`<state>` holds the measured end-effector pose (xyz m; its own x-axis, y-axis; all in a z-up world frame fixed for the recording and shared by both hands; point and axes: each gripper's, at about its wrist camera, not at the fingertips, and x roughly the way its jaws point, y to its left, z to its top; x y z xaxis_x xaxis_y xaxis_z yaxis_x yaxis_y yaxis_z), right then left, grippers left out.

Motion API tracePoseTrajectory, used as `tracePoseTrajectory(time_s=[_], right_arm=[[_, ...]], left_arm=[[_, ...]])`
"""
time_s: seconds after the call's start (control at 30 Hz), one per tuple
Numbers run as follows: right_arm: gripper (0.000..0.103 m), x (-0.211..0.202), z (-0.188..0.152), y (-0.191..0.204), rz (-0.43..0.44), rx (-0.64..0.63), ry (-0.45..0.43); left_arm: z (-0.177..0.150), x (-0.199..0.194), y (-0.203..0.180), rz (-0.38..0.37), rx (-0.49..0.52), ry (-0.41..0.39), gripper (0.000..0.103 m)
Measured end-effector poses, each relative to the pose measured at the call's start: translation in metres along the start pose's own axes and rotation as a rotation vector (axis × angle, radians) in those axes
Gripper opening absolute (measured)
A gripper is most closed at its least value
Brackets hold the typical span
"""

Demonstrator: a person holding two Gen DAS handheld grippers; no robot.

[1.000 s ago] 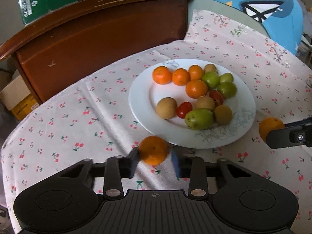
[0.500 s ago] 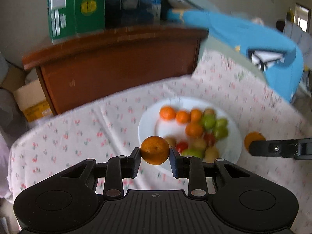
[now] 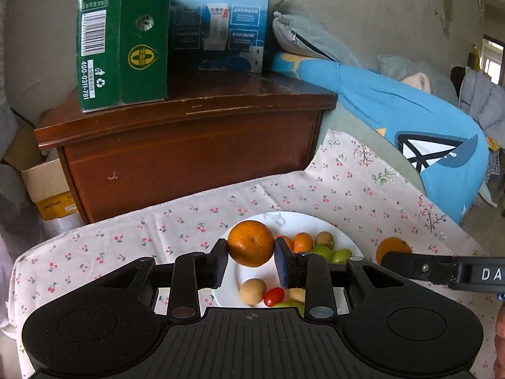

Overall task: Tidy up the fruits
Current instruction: 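Carry both mandarins onto the white plate and open both grippers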

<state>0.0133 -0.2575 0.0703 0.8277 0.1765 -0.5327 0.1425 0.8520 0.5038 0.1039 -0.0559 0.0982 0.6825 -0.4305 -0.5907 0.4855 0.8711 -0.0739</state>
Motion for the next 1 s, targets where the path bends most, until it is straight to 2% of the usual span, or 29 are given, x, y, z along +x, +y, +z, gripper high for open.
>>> tracePoseTrajectory(time_s=[0.6,0.9,1.0], right_arm=[[0.032,0.042,-0.016,-0.006,-0.094,0.047,0.102],[0.034,0.057,-0.020,-0.013,-0.146,0.081,0.109],[0.035,0.057,-0.019,-0.014,-0.138,0.090,0.096]], left_arm=[[-0.004,0.052,-0.001,0.010,-0.036,0.105,0.029],[-0.004,0.069,-0.008,-0.006,-0.045,0.126,0.030],[-0.003,0.068,-0.012,-0.004,-0.037,0.120,0.032]])
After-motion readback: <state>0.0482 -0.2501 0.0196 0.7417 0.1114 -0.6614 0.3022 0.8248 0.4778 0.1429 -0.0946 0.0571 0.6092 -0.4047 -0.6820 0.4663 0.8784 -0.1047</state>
